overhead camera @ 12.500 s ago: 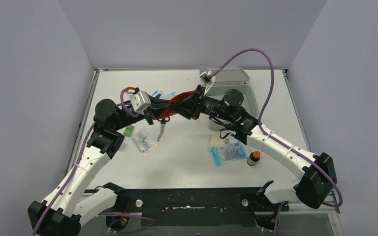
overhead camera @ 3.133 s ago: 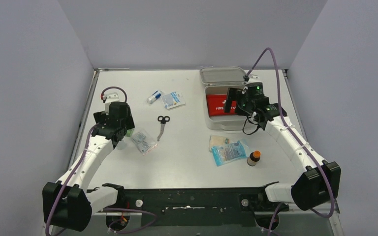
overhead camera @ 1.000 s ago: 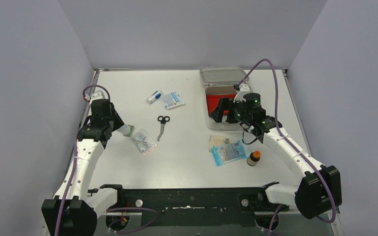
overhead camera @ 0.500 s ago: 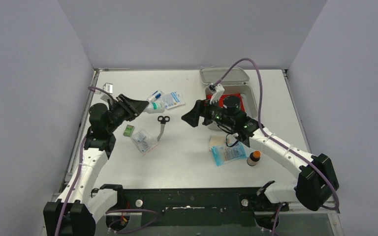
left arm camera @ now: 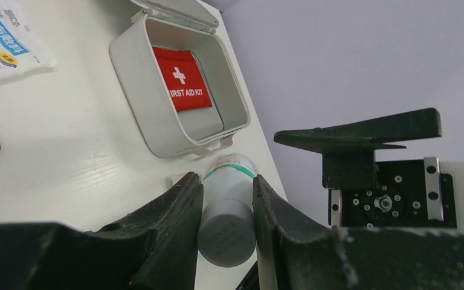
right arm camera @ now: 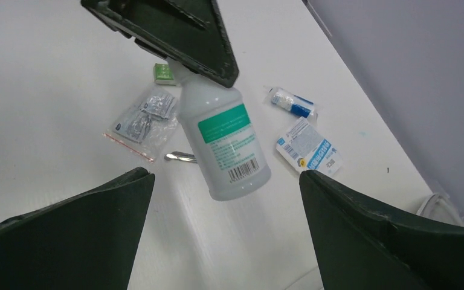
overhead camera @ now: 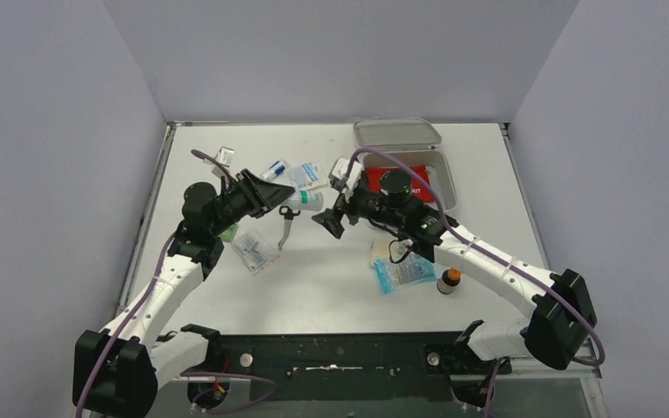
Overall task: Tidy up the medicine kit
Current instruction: Pick up the pill bottle at the center of the board, then place the pill bottle in the medicine box.
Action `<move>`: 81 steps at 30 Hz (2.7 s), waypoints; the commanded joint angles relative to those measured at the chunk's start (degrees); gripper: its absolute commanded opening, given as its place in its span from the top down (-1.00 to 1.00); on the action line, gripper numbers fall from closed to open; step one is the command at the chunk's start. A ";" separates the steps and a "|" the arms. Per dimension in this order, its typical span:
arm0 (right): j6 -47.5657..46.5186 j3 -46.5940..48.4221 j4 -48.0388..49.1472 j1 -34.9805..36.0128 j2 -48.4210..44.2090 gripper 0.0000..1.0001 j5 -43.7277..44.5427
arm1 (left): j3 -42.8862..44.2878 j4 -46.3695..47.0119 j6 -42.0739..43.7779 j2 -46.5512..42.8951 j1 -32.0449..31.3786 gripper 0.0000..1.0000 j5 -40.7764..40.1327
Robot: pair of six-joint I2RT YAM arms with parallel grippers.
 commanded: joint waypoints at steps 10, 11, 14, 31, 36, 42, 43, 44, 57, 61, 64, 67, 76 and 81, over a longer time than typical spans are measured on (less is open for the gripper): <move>-13.72 4.45 -0.05 5.66 5.78 -0.67 2.49 | 2.25 4.42 -0.39 2.52 -1.19 1.00 6.09; -13.73 4.68 0.26 5.90 6.14 -0.64 3.06 | 2.17 4.83 -0.85 2.63 -1.19 1.00 6.49; -14.38 5.18 0.80 6.28 7.22 -0.56 4.58 | 2.05 5.26 -1.34 2.65 -1.28 1.00 7.20; -26.04 6.02 0.90 6.23 9.34 0.59 6.39 | 4.37 -4.35 4.98 5.45 1.60 0.08 6.36; -30.76 5.25 -3.62 0.54 8.24 0.76 8.67 | 6.22 -13.17 15.94 5.63 6.20 -0.14 2.77; -35.78 6.09 -10.64 -9.36 5.47 0.60 10.58 | 5.02 -23.14 25.37 4.43 9.81 -0.58 -1.59; -36.43 7.00 -13.00 -10.61 5.76 0.58 11.48 | 4.36 -23.52 26.27 3.75 9.80 -0.61 -2.91; -37.26 7.37 -14.65 -12.06 6.09 0.55 12.38 | 3.38 -23.61 27.00 2.98 9.80 -0.62 -3.92; -49.42 13.03 -28.87 -28.38 16.43 0.26 -0.02 | 0.63 -27.70 34.21 -1.15 10.92 -0.64 -11.41; -53.86 16.48 -34.74 -28.62 21.27 0.23 -3.67 | 0.63 -28.25 34.72 -1.67 11.04 -0.64 -12.16; -57.11 17.84 -37.22 -28.22 23.56 0.22 -6.92 | 0.77 -28.26 34.81 -1.28 11.07 -0.64 -11.93; -58.27 19.07 -39.15 -27.86 25.66 0.18 -7.05 | 1.03 -28.49 34.92 -0.77 11.12 -0.65 -11.69; -60.03 20.51 -41.46 -26.63 28.75 -0.10 -8.45 | 0.90 -28.19 34.72 -0.85 11.65 -0.66 -11.25; -60.02 21.90 -43.68 -26.54 28.53 -0.43 -8.12 | 0.83 -27.91 34.32 -0.57 11.73 -0.66 -11.07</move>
